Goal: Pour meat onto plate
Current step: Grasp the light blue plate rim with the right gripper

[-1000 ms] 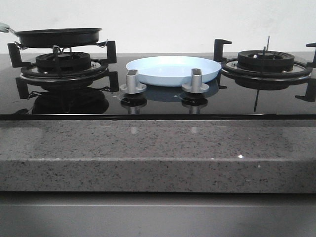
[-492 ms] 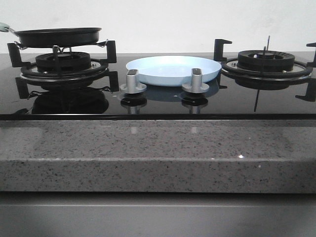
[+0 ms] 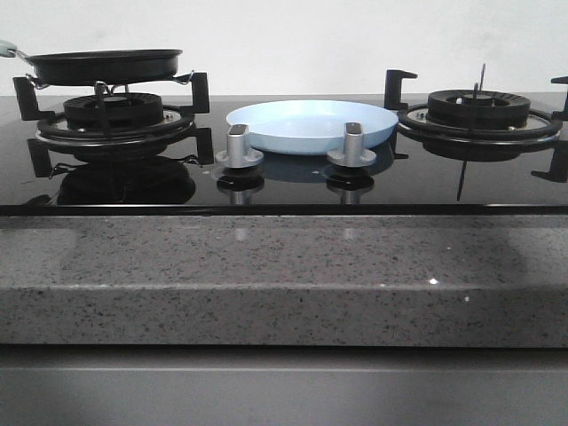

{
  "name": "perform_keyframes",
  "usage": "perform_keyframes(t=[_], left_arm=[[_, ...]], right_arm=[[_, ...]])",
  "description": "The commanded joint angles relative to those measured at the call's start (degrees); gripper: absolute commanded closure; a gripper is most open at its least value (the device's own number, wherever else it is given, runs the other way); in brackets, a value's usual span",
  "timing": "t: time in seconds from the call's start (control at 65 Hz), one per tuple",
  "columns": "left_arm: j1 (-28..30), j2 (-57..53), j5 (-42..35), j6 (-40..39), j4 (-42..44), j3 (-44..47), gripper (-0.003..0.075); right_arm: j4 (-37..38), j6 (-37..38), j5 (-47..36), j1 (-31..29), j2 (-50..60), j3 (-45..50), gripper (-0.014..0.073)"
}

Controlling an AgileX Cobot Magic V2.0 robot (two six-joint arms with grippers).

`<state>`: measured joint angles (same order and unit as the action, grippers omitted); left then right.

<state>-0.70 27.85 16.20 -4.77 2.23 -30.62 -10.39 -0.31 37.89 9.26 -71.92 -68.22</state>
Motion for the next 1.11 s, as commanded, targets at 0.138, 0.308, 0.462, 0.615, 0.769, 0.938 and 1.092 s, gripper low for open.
perform_keyframes(t=[0.138,0.308,0.462,0.615,0.769,0.938,1.092], left_arm=[[0.0,0.8,-4.6,-0.5,-0.5,-2.1,0.021],[0.0,0.8,-4.6,-0.5,-0.5,-2.1,0.021],[0.0,0.8,-4.6,-0.5,-0.5,-2.1,0.021],[0.0,0.8,-4.6,-0.5,-0.5,-2.1,0.021],[0.0,0.8,-4.6,-0.5,-0.5,-2.1,0.021],[0.0,0.8,-4.6,-0.5,-0.5,-2.1,0.021],[0.0,0.8,-4.6,-0.5,-0.5,-2.1,0.021]], right_arm=[[0.0,-0.4,9.7,2.9,-18.1,-21.2,0.0059],[0.0,-2.8,18.2,3.8,-30.3,-34.9,0.0169],[0.0,-2.8,24.5,3.9,-39.5,-46.6,0.0194],[0.0,-3.1,26.9,3.9,-45.0,-53.3,0.0194],[0.1,-3.6,27.2,3.9,-47.3,-54.5,0.0194],[0.1,-4.9,27.1,3.9,-48.6,-54.5,0.0194],[0.1,-4.9,27.0,3.9,-49.0,-54.5,0.0194]])
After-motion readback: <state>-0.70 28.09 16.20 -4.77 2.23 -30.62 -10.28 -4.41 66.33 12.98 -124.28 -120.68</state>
